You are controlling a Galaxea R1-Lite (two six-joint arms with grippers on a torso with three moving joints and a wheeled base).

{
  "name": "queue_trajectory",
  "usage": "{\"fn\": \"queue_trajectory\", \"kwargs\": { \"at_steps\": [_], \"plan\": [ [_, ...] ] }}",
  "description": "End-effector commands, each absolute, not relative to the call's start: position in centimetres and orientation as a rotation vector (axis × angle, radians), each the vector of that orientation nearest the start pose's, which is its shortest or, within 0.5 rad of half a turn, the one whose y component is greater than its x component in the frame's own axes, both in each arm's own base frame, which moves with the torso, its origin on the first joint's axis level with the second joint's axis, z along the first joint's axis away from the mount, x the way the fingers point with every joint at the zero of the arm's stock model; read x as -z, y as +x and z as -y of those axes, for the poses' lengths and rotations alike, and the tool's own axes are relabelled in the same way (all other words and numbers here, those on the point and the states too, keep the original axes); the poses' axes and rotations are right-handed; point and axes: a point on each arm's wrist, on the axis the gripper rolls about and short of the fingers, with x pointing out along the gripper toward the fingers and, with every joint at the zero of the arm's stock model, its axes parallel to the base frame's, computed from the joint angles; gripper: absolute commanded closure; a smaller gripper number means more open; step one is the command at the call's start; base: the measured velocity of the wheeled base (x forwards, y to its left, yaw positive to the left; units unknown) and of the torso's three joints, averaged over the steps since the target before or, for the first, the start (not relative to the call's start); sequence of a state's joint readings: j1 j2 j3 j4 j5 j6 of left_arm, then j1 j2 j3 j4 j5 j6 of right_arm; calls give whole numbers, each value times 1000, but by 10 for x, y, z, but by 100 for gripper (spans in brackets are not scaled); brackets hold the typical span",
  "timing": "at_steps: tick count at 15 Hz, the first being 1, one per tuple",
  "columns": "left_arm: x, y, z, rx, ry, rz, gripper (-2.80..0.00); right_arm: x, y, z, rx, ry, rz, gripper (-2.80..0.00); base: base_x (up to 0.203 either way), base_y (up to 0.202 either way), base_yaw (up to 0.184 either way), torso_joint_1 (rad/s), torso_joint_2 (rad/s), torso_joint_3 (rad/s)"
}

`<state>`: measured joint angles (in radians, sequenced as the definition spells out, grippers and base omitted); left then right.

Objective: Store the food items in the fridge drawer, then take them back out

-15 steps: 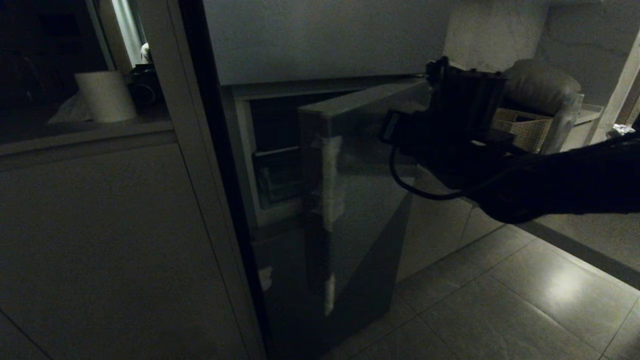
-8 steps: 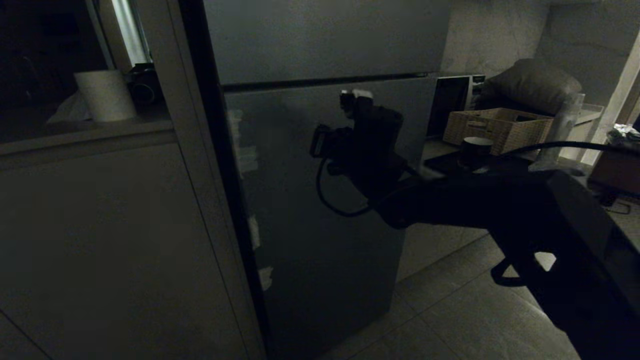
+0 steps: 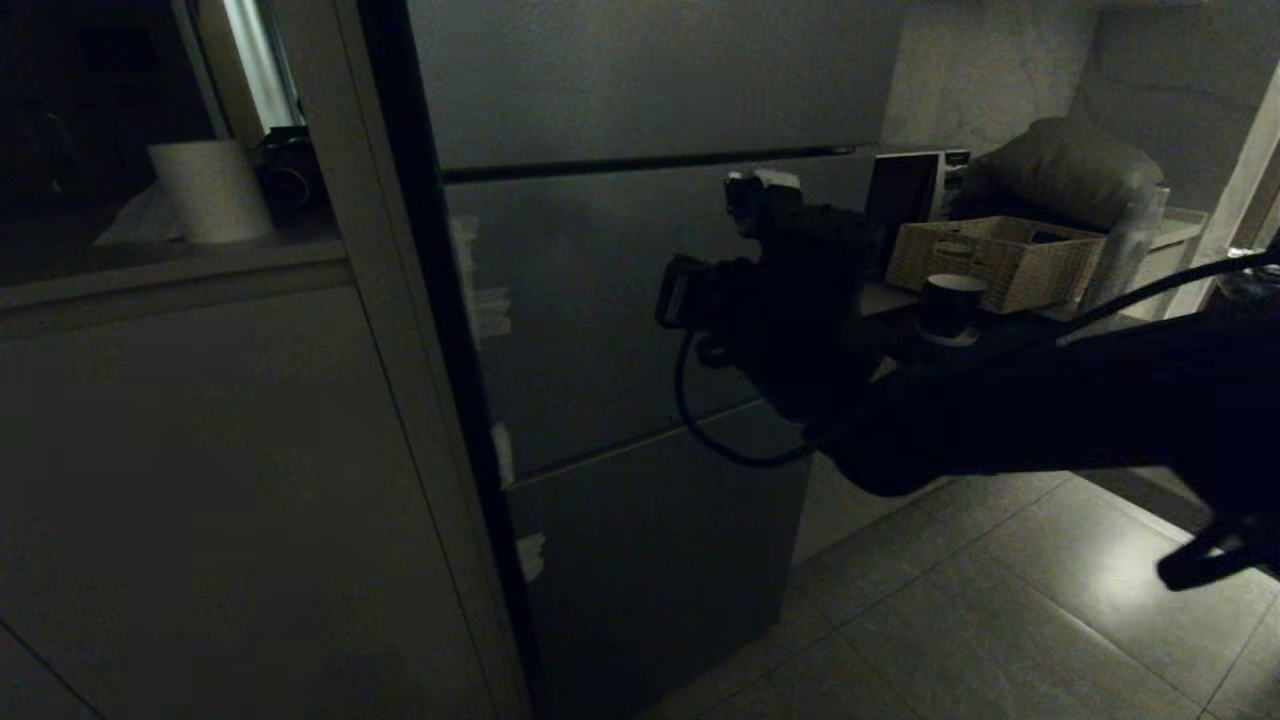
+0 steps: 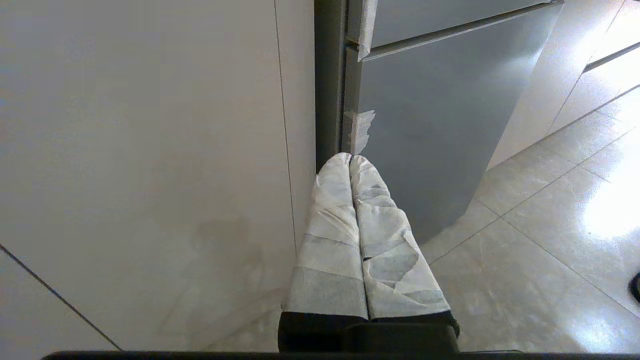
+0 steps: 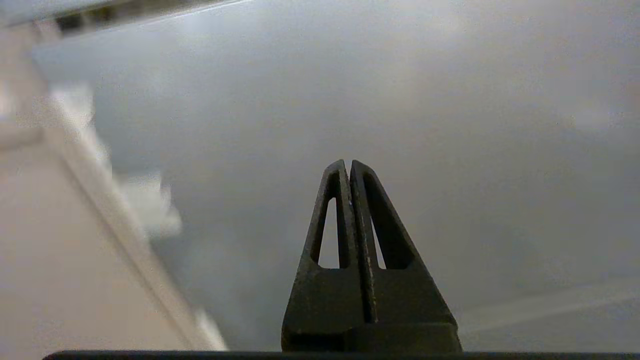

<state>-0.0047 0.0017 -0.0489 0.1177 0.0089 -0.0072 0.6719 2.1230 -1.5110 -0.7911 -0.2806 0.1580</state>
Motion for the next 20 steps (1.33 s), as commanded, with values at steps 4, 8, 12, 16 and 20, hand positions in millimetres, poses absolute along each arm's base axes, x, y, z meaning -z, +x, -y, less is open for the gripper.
{"fn": "queue_trajectory", "kwargs": {
  "at_steps": [4,8,12,16,20],
  "plan": [
    [-77,-27,0,-5,-7,-71,0,-271,205,-156,-327,106,125,0,0,0,0,0,0,0],
    [-77,-27,0,-5,-7,-72,0,-262,146,-64,30,84,167,0,0,0,0,0,0,0],
    [-77,-27,0,-5,-7,-71,0,-212,73,-3,365,42,169,0,0,0,0,0,0,0],
    [-77,-27,0,-5,-7,-71,0,-134,25,5,233,-61,17,0,0,0,0,0,0,0],
    [-77,-27,0,-3,-6,-72,0,-92,-1,1,82,-74,-127,0,0,0,0,0,0,0]
  ]
}}
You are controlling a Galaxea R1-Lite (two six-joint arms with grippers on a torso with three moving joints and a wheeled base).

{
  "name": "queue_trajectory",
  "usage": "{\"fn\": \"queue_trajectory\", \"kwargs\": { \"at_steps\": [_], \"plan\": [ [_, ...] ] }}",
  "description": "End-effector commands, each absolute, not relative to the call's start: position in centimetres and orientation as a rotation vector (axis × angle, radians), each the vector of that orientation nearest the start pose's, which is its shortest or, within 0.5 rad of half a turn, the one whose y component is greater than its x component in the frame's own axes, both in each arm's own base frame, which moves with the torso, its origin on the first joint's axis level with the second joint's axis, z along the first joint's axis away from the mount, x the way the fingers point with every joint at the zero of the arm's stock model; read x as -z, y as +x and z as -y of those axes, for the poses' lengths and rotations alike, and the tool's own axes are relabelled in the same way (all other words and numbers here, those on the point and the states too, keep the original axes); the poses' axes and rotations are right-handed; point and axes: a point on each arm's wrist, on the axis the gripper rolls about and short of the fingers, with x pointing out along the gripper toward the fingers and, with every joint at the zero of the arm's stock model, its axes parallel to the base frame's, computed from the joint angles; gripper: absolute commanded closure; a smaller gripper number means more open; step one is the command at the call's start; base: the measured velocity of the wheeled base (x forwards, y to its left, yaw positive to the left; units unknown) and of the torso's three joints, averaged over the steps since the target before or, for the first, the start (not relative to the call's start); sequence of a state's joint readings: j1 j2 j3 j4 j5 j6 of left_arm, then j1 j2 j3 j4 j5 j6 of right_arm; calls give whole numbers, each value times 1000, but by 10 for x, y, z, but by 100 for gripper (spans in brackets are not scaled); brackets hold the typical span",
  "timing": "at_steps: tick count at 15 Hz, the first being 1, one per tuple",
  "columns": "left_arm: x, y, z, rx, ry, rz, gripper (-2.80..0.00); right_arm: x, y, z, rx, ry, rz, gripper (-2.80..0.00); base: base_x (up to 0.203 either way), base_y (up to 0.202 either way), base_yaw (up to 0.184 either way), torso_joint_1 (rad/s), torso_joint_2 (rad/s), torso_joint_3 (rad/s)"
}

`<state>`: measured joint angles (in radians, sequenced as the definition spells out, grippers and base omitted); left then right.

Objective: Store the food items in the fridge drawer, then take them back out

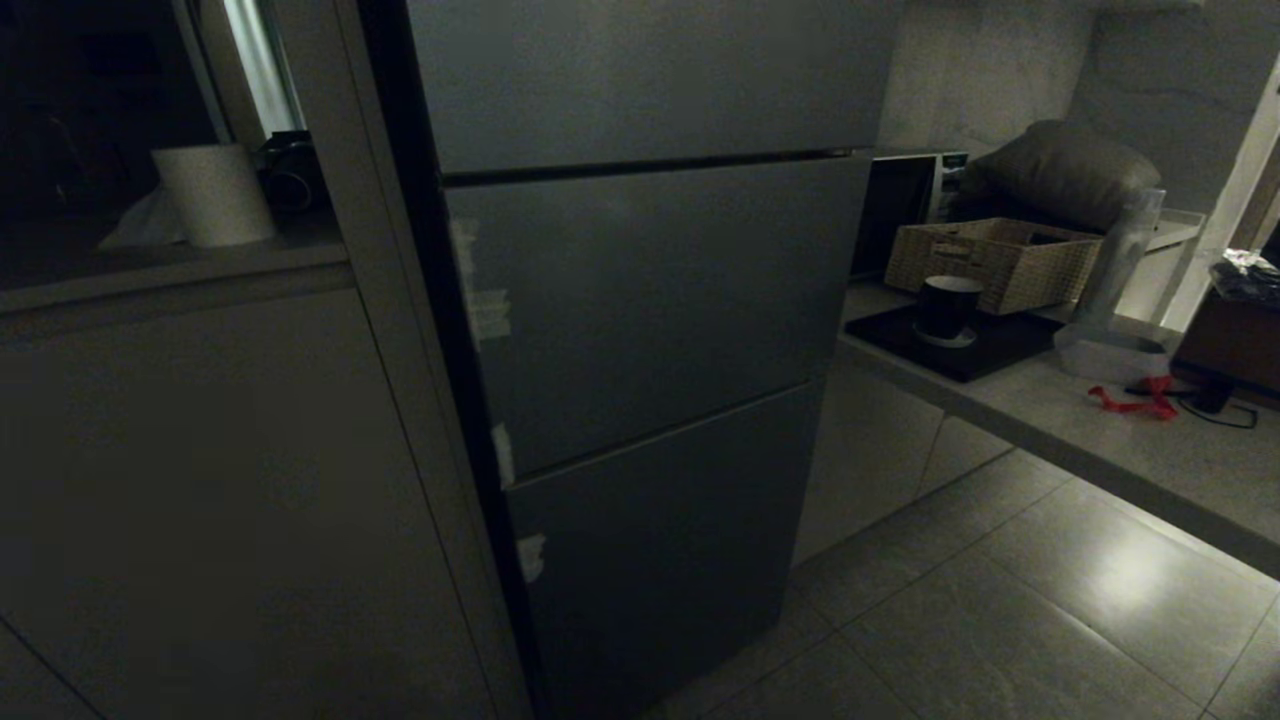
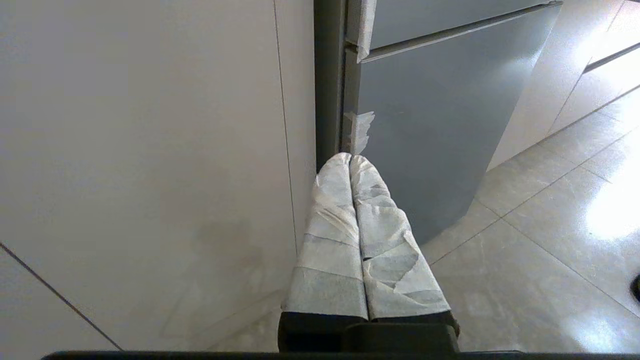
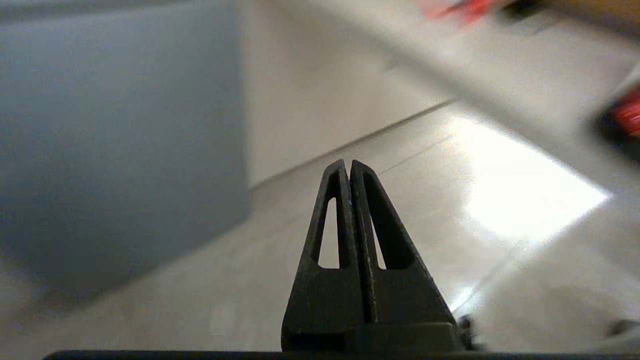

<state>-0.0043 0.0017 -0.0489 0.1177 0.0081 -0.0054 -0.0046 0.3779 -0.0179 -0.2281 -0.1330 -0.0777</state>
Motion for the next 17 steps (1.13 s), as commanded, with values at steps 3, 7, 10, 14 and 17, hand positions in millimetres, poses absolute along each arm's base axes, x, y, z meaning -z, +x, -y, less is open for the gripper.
{"fn": "queue_trajectory", "kwargs": {
  "at_steps": [3,7,10,14,17],
  "plan": [
    [-77,-27,0,-4,-6,-71,0,-83,-17,0,14,-98,-21,0,0,0,0,0,0,0],
    [-77,-27,0,-5,-6,-72,0,-75,-23,-1,-63,-172,2,0,0,0,0,0,0,0],
    [-77,-27,0,-4,-6,-72,0,-75,-23,-1,-45,-145,-1,0,0,0,0,0,0,0],
    [-77,-27,0,-3,-6,-71,0,-75,-23,-1,-40,-135,-3,0,0,0,0,0,0,0],
    [-77,-27,0,-5,-6,-73,0,-75,-23,-1,-43,-132,0,0,0,0,0,0,0,0]
  ]
}}
